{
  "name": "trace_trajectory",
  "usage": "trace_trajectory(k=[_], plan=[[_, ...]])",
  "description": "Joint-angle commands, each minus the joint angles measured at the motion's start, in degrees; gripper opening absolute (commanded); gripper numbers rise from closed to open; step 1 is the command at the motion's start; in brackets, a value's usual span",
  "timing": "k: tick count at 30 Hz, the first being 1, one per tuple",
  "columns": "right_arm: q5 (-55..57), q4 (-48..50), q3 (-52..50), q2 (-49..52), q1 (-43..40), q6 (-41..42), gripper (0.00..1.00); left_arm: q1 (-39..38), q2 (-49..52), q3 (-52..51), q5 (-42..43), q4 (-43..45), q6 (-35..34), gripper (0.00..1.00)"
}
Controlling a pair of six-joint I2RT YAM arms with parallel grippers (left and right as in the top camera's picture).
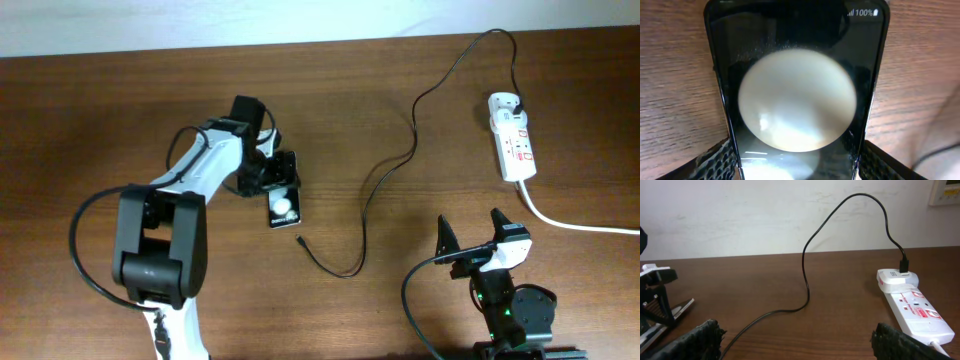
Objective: Plug charger to phone and switch on socket
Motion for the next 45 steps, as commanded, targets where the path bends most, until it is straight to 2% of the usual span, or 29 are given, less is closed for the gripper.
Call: trace_trajectory(k=[1,8,12,16,24,25,28,30,32,34,37,39,41,42,45], plan=[[-0.3,-0.2,-0.3,-0.4,0.5,0.2,0.99,3.4,2.6,-1.0,8.7,-0.6,2.7,0.67],[-0.3,-0.2,-0.3,-0.4,0.5,0.2,0.99,8.1,2.6,-1.0,30.8,-0.9,13.8,0.72],[-0.3,-0.2,-0.3,-0.4,0.5,0.2,0.99,13.4,2.6,-1.0,42.7,0.0,13.8,0.73],[-0.3,-0.2,-0.3,-0.4,0.5,0.2,0.99,16.6,2.7,-1.0,43.6,-1.0,13.8,0.72],[-1.0,-0.1,-0.3,-0.4,0.5,0.4,0.99,16.5,2.7,-1.0,44.5,-1.2,16.6,0.72],[-5.8,0.4,-0.3,-0.4,0.5,3.4,0.99,16.5,2.7,-1.0,44.5,-1.2,16.7,0.72],[-10.6,-0.1,0.3,-0.4,0.5,6.6,0.99,16.5,2.7,-1.0,44.4,-1.2,16.8,0.72],[-10.8,-1.6,2.7,-0.2,0.5,9.9,0.99,16.5,2.7,-1.0,43.1,-1.0,16.8,0.72],[-11.0,-5.5,8.6,1.3,0.4,9.9,0.99,16.5,2.7,-1.0,43.1,-1.0,16.8,0.72],[-11.0,-10.8,16.8,5.6,0.4,9.9,0.99,16.5,2.7,-1.0,43.1,-1.0,16.8,0.72],[-11.1,-23.7,34.9,19.9,0.4,9.9,0.99,16.5,2.7,-1.0,43.1,-1.1,16.8,0.72],[-11.2,-36.6,47.6,31.6,0.4,9.9,0.99,16.5,2.7,-1.0,43.1,-1.1,16.8,0.72],[-12.2,-45.2,55.3,40.3,0.4,9.9,0.99,16.5,2.7,-1.0,43.1,-1.0,16.8,0.72],[-15.6,-47.6,59.7,47.8,0.4,9.9,0.99,16.5,2.7,-1.0,43.1,-1.1,16.8,0.73],[-21.4,-47.5,61.3,57.7,0.4,9.9,0.99,16.5,2.7,-1.0,43.1,-1.1,16.8,0.73]])
